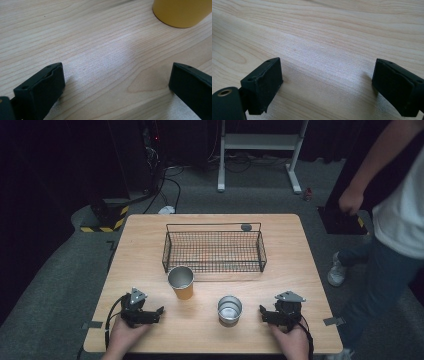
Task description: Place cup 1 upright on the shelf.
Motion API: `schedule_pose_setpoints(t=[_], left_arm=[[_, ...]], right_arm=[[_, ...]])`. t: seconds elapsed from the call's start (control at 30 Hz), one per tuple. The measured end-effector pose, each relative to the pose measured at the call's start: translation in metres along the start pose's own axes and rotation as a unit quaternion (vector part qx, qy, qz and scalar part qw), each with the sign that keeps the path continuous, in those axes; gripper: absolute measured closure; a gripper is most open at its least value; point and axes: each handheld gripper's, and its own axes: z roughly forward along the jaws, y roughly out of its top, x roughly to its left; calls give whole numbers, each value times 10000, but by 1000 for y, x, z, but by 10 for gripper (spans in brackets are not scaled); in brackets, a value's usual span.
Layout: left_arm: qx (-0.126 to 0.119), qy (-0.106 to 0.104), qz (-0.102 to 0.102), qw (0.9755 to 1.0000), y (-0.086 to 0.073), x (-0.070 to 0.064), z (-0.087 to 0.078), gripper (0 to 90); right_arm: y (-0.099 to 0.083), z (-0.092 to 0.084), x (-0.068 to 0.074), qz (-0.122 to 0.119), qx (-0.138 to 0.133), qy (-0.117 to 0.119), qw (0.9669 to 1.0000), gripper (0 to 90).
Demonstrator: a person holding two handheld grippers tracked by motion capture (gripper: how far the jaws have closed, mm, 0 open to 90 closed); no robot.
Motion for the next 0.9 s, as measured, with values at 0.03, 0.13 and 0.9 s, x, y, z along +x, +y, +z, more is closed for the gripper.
schedule_pose_setpoints(t=[0.03,0.13,0.9], left_arm=[[4,-4,11,10000,0,0,0,6],[-4,-4,37,10000,1,0,1,3],[-29,15,108,9999,2,1,-5,20]], right_arm=[[0,0,0,0,0,0,10000,91],[0,0,0,26,12,3,10000,91],[0,0,0,23,13,5,10000,90]])
